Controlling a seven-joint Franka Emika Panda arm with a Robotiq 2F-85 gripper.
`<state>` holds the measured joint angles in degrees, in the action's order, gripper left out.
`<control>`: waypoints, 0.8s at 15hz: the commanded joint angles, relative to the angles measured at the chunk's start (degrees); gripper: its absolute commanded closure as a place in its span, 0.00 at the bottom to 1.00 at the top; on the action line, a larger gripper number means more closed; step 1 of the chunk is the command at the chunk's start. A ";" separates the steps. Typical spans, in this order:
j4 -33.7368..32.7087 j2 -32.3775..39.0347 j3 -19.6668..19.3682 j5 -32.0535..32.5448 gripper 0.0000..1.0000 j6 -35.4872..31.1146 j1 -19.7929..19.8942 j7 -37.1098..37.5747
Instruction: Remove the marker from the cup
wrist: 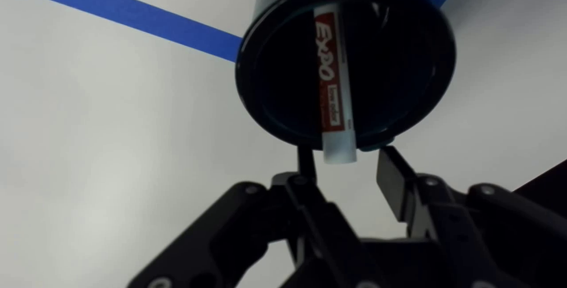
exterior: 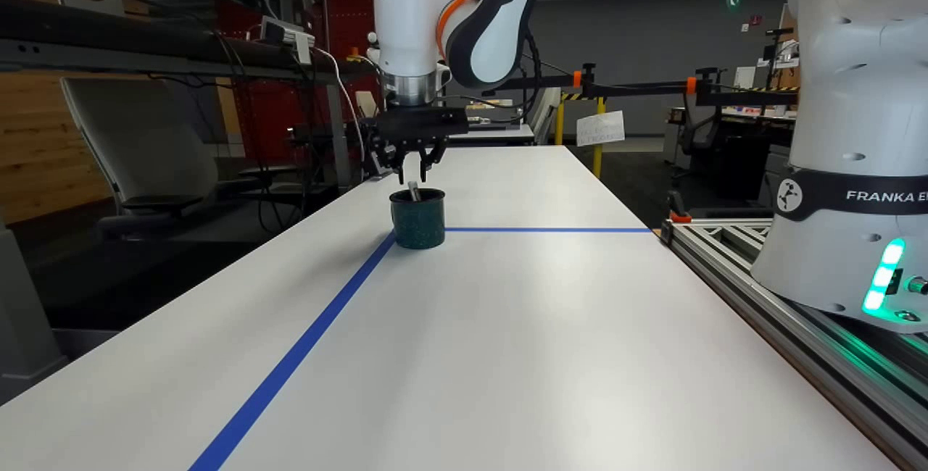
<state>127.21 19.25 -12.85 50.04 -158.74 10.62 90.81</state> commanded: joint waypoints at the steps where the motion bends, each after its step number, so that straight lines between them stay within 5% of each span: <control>1: -1.24 1.10 -1.37 2.43 0.58 0.63 -1.30 2.93; 4: -1.24 1.70 -3.66 0.96 0.64 -0.22 -3.52 1.94; 7: -1.34 2.20 -4.79 0.66 0.99 -0.87 -4.64 1.54; 12: -0.60 1.35 -4.88 -0.80 0.95 -0.88 -5.09 -0.05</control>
<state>126.45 20.86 -16.85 50.05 -158.92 6.50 91.11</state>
